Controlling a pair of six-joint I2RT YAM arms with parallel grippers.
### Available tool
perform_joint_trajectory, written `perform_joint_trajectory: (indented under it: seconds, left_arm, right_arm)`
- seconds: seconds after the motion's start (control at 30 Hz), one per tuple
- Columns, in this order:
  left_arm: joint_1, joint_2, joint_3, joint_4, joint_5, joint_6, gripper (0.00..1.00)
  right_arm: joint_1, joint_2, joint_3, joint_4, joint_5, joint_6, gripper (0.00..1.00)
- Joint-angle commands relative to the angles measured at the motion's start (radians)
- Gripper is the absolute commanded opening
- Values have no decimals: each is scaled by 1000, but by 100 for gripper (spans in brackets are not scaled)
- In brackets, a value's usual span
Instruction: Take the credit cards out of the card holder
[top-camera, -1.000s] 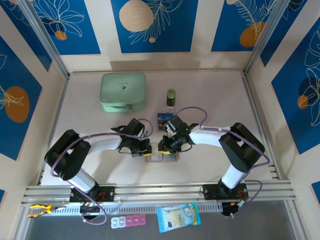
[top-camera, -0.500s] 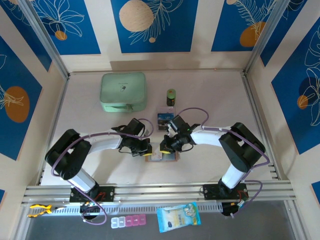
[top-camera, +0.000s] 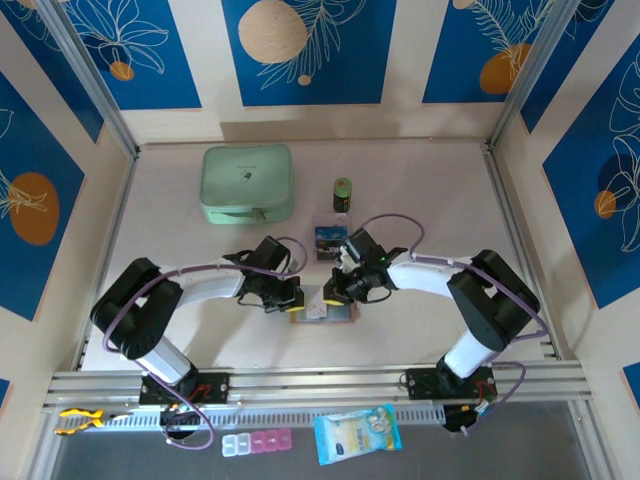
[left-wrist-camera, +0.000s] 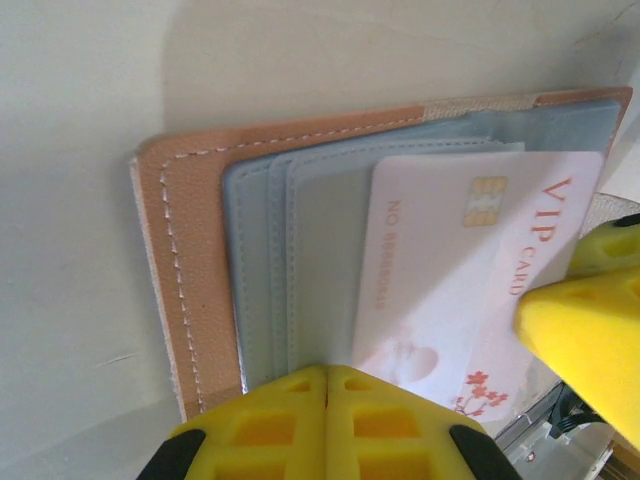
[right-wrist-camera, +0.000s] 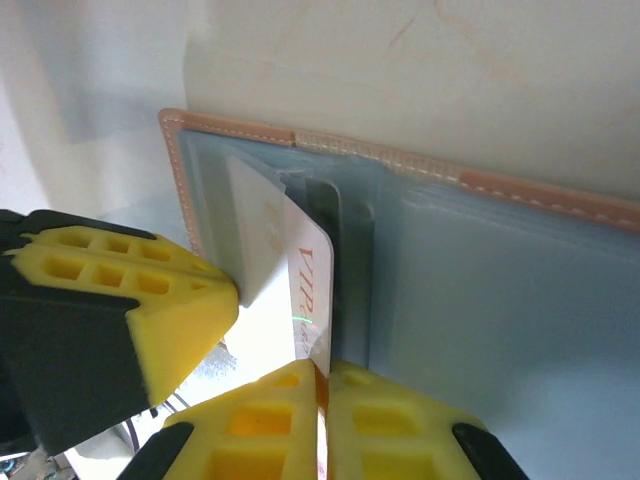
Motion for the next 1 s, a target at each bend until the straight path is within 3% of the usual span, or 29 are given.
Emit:
perform_joint_trajectory:
  seconds: [0.0,0.33,0.97]
  left_arm:
    - [-6,25,-2,-55,-39,5,0]
    - [-6,24,3,-55,-36,4,0]
    - [-6,22,5,-55,-35,2,0]
  right_arm:
    - [-20,-41,-20,-80,17,-36,9]
    - [-30,-68,53,-265,90,-123,7]
    - [-4,-37,142,-369,153,-168,8]
